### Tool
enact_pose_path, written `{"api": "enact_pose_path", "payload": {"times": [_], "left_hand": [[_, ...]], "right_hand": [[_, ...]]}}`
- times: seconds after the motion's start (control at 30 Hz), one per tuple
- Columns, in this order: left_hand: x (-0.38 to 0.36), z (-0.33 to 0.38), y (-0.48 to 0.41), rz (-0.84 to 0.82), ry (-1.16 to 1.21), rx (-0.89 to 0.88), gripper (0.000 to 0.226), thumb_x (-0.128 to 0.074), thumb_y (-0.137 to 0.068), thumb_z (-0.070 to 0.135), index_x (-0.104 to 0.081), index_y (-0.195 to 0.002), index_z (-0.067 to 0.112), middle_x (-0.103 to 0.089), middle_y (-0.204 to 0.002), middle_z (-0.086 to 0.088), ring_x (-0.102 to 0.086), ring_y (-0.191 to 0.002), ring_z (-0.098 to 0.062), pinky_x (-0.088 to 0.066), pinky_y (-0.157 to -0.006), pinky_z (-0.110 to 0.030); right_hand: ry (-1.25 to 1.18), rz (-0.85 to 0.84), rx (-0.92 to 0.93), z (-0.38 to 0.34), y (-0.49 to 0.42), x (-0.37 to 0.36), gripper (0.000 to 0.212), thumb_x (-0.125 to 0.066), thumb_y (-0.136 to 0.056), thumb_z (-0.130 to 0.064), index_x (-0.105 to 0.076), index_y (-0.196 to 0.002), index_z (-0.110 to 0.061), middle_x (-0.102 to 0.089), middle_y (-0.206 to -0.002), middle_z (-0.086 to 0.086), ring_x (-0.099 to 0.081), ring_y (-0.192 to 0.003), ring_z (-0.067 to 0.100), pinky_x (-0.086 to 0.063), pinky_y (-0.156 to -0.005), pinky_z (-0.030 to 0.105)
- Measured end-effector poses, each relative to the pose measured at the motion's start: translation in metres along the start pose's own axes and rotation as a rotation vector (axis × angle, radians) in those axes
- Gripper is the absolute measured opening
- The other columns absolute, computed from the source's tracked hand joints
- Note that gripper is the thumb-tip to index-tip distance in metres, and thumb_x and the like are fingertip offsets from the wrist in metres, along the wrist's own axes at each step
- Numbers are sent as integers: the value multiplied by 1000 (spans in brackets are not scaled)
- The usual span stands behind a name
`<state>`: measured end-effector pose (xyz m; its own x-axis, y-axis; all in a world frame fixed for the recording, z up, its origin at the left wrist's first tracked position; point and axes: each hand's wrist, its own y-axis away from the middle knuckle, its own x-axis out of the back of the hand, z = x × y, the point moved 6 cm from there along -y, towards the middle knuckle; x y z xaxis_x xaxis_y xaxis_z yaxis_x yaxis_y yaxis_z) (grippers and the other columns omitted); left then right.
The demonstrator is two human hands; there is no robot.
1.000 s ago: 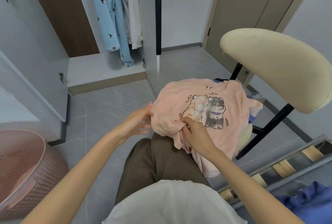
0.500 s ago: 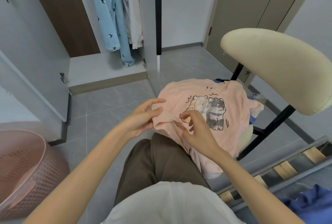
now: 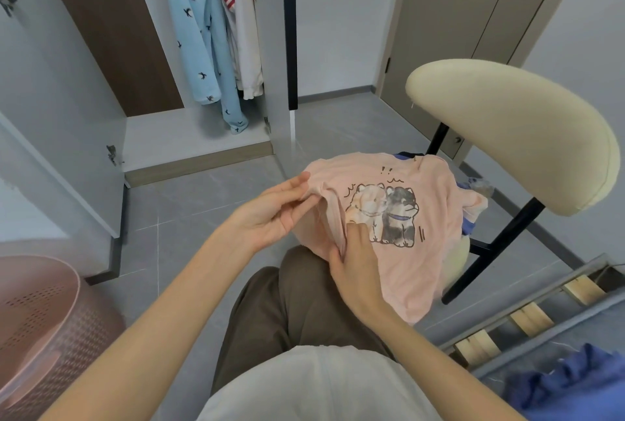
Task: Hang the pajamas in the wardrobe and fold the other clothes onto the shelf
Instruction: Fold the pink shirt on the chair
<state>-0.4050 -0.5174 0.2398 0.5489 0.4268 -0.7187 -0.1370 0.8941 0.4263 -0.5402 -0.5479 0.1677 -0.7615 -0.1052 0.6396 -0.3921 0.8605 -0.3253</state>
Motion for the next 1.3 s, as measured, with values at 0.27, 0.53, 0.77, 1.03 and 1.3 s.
{"api": "enact_pose_path", "payload": {"times": [0.27, 0.53, 0.77, 1.03, 1.3], "left_hand": [[16, 40, -6, 67, 195, -241, 18, -45, -94, -4, -58, -84, 5, -63, -96, -17, -65, -92, -22, -58, -61, -25], [42, 37, -35, 120, 149, -384, 20, -46, -94, -7, -56, -111, -5, -68, -103, -17, -65, -103, -21, -57, -77, -23], [62, 26, -45, 199, -995, -443, 65, -58, -83, -14, -37, -142, 5, -43, -141, -8, -49, -124, -16, -41, -95, -21], [83, 45, -31, 463, -1146, -765, 25, -67, -79, -4, -71, -99, 10, -67, -105, -9, -61, -91, -15, -45, -77, -20], [79, 40, -52, 522, -1006, -656, 28, -53, -93, 17, -43, -67, 11, -44, -61, -6, -44, -55, -15, -43, -60, -38]], "right_hand": [[198, 34, -142, 51, -16, 50, 32, -49, -65, 14, -45, -83, -12, -49, -83, 3, -45, -78, 25, -35, -59, 39], [477, -152, -237, 79, -36, 92, 29, -48, -78, 7, -51, -99, -13, -62, -97, 9, -50, -77, 28, -33, -56, 32], [-122, -669, -120, 47, -42, 87, 38, -54, -80, 9, -48, -108, -17, -59, -92, 19, -52, -73, 21, -41, -66, 28], [-244, -636, -117, 55, -48, 72, 19, -68, -88, -24, -64, -95, -7, -60, -89, 9, -52, -81, 9, -40, -77, 24], [318, -94, -169, 88, -86, 77, 29, -57, -90, -10, -58, -117, -18, -59, -115, 3, -50, -102, 24, -39, -84, 37]]}}
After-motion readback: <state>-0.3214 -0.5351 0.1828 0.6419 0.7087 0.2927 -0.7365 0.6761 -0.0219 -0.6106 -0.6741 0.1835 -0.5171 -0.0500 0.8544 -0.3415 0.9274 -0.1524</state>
